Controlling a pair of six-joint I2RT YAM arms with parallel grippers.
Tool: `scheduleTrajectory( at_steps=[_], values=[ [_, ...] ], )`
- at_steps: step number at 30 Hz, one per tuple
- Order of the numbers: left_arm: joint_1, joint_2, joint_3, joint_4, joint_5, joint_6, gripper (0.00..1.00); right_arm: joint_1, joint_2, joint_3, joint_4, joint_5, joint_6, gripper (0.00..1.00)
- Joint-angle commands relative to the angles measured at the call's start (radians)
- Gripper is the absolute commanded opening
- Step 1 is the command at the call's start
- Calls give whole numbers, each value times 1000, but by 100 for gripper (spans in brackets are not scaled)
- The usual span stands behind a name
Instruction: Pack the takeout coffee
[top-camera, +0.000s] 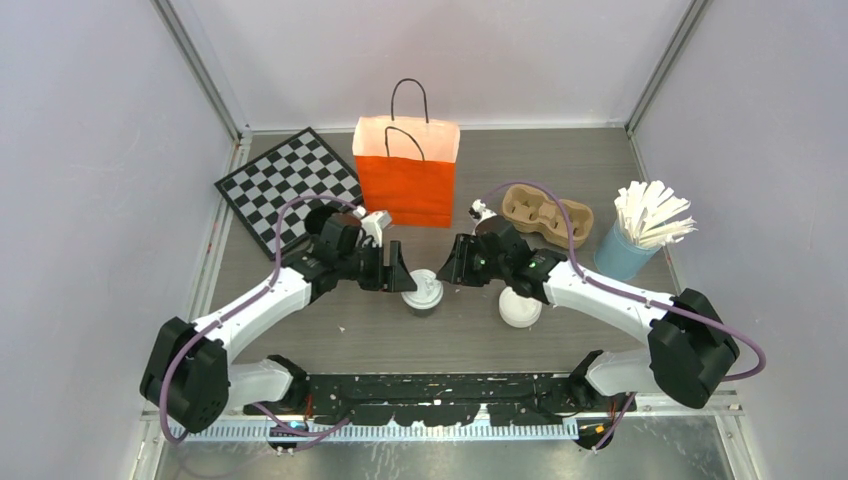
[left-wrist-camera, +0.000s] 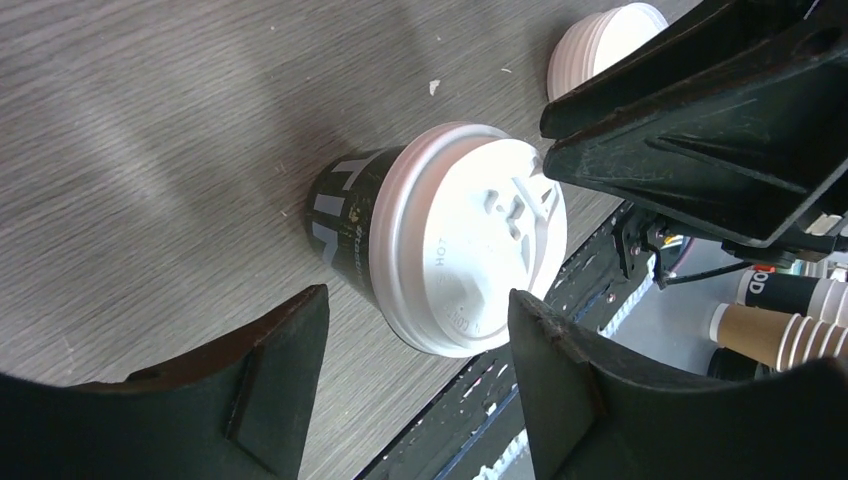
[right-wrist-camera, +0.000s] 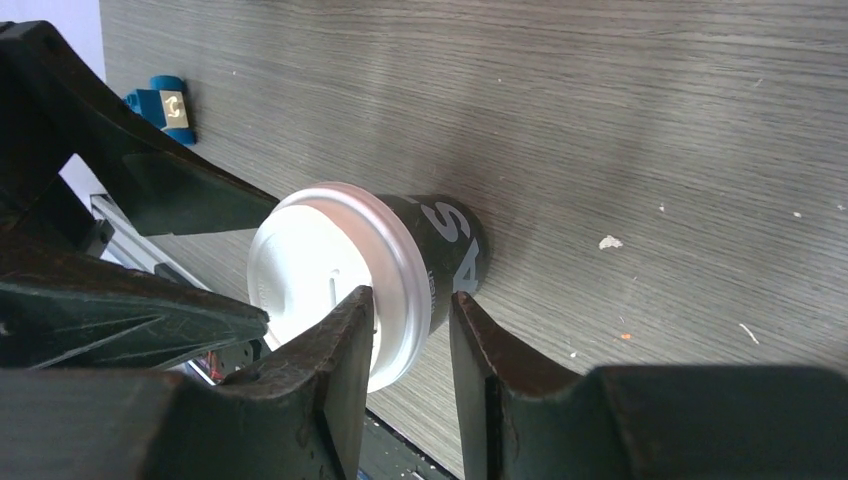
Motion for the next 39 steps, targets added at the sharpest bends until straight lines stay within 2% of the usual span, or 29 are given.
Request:
scheduleTrajectory(
  at_steps=[1,6,12,19,24,30,37,39],
  values=[
    [3,33,-11,72,50,-21,66,5,-5,21,36,-2,-15,38],
    [3,48,-16,65,42,-5,61,6,22,36,40,-18,-19,38],
    [3,42,-36,103,56,-1,47,6,29,26,42,-14,-29,37],
    [3,64,-65,135,62,-4,38,7,24,-9,64,9,-14,35],
    [3,71,-66,93,20,17,37,6,27,-15,56,10,-19,34],
    [3,99,-88,182,101,-23,37,6,17,-10,59,1,-5,34],
    [2,139,-83,265,178,-51,38,6,-73,15,5,34,-18,51],
    [2,150,-87,298,202,-64,38,6,-85,16,-5,45,-26,53]
  ],
)
